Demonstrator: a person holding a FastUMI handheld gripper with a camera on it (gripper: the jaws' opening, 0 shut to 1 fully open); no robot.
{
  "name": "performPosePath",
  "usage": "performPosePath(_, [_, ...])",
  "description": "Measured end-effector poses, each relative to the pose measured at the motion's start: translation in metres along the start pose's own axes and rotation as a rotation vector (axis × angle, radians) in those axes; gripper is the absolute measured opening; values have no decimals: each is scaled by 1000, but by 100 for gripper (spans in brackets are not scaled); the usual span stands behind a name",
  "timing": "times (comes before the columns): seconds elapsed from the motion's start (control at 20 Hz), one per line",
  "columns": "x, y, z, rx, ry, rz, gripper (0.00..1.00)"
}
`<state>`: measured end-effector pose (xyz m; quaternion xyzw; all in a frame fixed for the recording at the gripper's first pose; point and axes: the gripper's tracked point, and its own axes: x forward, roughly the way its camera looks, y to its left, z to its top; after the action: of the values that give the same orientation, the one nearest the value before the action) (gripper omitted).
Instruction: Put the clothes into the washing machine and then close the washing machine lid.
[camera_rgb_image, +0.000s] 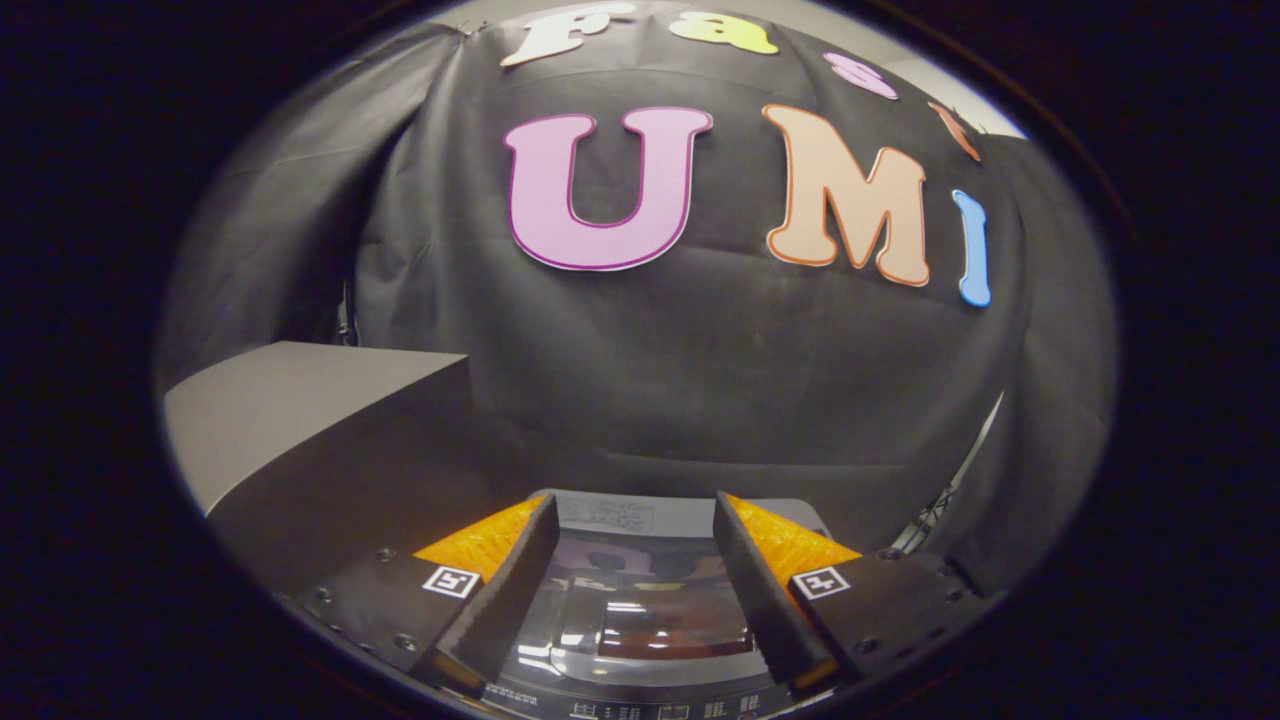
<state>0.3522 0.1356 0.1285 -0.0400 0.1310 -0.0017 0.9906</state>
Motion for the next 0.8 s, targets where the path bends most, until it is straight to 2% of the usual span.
performPosePath(0.4, [-12, -13, 3, 10, -49, 5, 97])
performPosePath(0.8, [-53, -39, -9, 41, -121, 8, 97])
